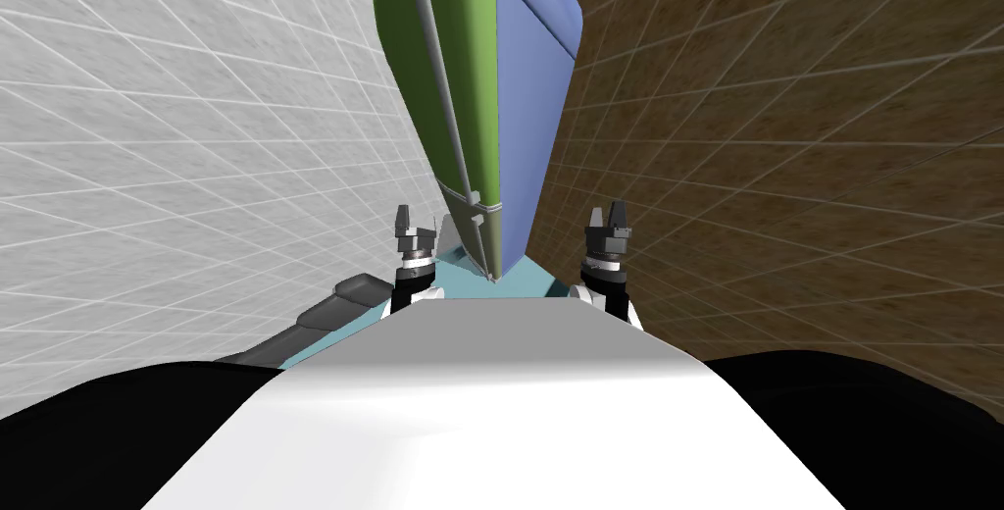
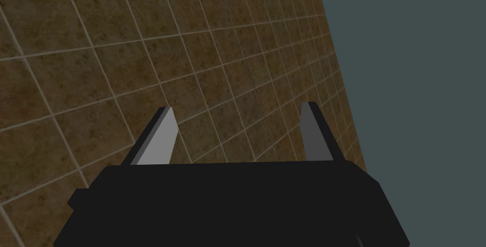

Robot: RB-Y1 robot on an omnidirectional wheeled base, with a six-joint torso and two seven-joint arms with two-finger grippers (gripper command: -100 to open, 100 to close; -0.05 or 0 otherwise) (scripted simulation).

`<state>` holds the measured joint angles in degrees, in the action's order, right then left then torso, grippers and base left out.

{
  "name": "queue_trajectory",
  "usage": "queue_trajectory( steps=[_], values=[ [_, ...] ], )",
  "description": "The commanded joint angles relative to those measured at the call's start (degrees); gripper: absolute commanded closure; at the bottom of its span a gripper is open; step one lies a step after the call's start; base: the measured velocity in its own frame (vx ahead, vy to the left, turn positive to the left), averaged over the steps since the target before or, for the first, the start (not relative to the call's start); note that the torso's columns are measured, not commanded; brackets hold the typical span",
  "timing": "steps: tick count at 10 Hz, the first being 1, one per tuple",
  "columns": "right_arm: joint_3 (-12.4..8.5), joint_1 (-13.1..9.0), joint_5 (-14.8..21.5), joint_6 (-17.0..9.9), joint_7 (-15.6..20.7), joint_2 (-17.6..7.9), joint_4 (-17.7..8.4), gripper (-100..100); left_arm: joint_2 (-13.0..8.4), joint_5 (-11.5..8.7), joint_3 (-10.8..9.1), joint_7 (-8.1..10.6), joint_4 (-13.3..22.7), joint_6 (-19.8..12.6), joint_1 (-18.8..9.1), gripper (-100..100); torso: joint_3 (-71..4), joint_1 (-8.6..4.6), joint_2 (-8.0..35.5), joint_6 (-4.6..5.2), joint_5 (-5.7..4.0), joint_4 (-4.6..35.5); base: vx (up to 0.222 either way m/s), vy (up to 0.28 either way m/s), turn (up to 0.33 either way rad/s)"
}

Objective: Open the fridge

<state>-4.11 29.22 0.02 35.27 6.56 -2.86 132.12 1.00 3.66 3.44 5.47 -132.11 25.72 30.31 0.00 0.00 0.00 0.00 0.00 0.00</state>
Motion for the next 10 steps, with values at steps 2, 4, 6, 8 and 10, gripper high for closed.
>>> queue_trajectory(
  steps=[2,4,6,8,10],
  values=[
    [0.0,0.0,0.0,0.0,0.0,0.0,0.0,0,0.0,0.0,0.0,0.0,0.0,0.0,0.0,0,-12.0,0.0,5.97,0.0,0.0,6.0,0.0,0.0,0.0],
    [0.0,0.0,0.0,0.0,0.0,0.0,0.01,0,0.0,0.0,0.0,0.0,-0.01,0.0,0.0,0,-28.5,0.0,14.22,0.0,0.0,14.24,0.0,0.0,0.0],
    [0.0,0.0,0.0,0.0,0.0,0.0,0.01,0,0.0,0.0,0.0,0.0,-0.01,0.0,0.0,0,-45.36,0.0,22.69,0.0,0.0,22.68,0.0,0.0,0.0],
    [0.0,0.0,0.0,0.0,0.0,0.0,0.02,0,0.0,0.0,0.0,0.0,-0.02,0.01,0.0,0,-62.27,0.0,31.16,0.0,0.0,31.14,0.0,0.0,0.0],
    [0.0,0.0,0.0,0.01,0.0,0.0,0.02,0,-2.22,0.01,-0.1,-0.12,-0.06,-0.75,-0.39,-100,-79.19,0.0,39.62,0.0,0.0,39.6,0.004,-0.002,0.0]
  ],
)
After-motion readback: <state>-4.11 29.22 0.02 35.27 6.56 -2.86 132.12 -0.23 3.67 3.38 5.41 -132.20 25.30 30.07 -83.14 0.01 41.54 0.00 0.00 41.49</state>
